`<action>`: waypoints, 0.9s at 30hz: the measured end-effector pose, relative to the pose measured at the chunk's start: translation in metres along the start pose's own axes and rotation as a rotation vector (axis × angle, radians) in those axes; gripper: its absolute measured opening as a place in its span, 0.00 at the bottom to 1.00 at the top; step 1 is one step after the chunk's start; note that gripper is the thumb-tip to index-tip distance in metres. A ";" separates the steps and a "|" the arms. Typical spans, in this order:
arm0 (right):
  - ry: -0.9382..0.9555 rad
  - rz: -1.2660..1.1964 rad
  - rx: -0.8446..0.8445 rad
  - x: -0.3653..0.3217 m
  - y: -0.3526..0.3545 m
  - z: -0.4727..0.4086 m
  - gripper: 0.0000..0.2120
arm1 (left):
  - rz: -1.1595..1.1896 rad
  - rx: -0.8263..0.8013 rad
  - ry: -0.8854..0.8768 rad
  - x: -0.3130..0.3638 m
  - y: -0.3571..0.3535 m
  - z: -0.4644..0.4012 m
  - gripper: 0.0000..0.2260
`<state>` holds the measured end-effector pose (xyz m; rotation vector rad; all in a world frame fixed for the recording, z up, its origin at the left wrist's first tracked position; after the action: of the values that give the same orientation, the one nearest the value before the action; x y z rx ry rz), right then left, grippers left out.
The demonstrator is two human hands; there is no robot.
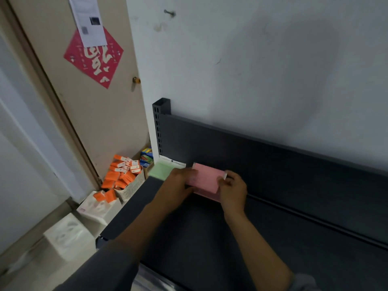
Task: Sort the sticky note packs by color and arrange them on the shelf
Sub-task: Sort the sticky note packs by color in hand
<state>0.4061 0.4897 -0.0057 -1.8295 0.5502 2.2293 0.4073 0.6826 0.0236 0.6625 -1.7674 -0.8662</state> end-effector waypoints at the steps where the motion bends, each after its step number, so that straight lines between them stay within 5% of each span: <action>1: 0.010 0.038 0.007 0.003 0.001 -0.002 0.14 | 0.006 -0.003 0.000 -0.001 -0.005 -0.002 0.25; 9: 0.160 0.605 0.111 0.033 0.009 -0.016 0.08 | 0.049 -0.078 0.003 -0.003 -0.048 -0.012 0.21; 15: 0.195 0.528 0.104 0.030 0.007 -0.013 0.16 | 0.023 -0.109 0.037 -0.011 -0.056 -0.008 0.26; 27: 0.283 0.591 -0.053 0.031 0.000 -0.005 0.13 | -0.084 -0.159 -0.004 -0.009 -0.054 -0.008 0.24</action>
<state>0.4040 0.4857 -0.0363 -2.2521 1.2350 2.3348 0.4196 0.6554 -0.0232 0.6347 -1.6636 -1.0540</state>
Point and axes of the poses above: each hand's wrist, its own z-axis away from the middle knuckle, its own y-axis out of the back of the hand, x = y × z, the point moved 8 cm from there along -z, towards the middle knuckle, and after that the axes turned 5 degrees about -y, right-handed, at the moved point
